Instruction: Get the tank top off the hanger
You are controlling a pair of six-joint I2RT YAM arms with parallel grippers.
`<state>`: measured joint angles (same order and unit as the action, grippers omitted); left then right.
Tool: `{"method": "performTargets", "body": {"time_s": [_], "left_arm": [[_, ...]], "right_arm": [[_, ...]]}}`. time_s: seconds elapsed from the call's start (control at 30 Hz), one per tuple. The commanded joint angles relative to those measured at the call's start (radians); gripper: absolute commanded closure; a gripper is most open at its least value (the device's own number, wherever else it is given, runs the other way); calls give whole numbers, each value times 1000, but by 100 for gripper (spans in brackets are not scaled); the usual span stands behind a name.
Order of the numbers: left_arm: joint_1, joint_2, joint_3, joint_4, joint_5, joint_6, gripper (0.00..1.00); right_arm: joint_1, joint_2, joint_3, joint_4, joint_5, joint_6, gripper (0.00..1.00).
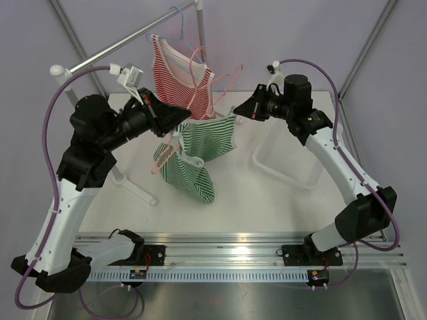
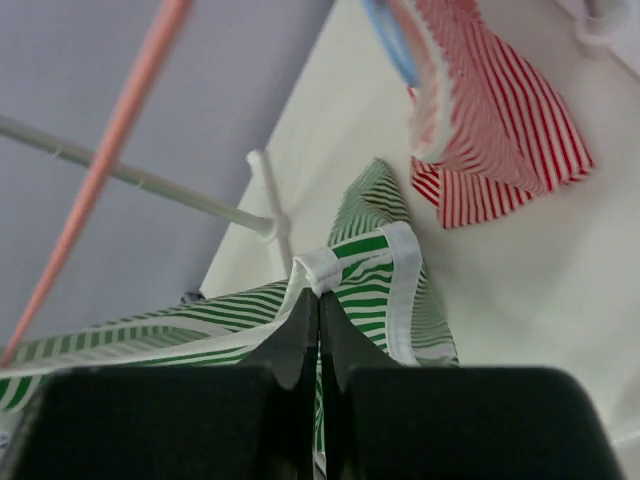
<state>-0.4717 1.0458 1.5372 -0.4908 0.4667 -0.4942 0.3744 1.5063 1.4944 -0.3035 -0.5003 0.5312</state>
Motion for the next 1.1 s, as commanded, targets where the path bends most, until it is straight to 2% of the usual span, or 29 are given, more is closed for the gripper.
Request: {"method": "performTargets", "body": {"time_s": [0.0,0.07,0.13,0.3,0.5,0.6,0.73,0.87,0.97,1.07], "left_arm": [[-5,128,208,210,-28,37,100],[-15,209,308,196,-39,54,100],[-16,316,420,216,-42,56,100],[-16,485,579,316,-42,29,100],[-16,557,702,339,-111,68,100],[-16,568,747,325,-125,80,100],[-16,569,747,348,-108,62,100],[-16,569,753,360,-94,39,100],[-16,539,753,299,-111,65,100],[-16,442,640,249,-203,115,100]], "right_arm": [[-6,-96,94,173,-249,7,100],[14,-116,144,170,-319,-5,100],[34,-104,247,83,-386,-43,100],[167,-69,357,-237,-466,-333,100],[219,-66,216,-505,-94,-558,100],[221,-57,65,-526,95,-563,100],[221,-49,-66,-497,261,-539,100],[221,-26,-111,-494,246,-537,100],[221,-57,-125,-439,180,-495,100],[221,-74,-94,-398,131,-468,100]]}}
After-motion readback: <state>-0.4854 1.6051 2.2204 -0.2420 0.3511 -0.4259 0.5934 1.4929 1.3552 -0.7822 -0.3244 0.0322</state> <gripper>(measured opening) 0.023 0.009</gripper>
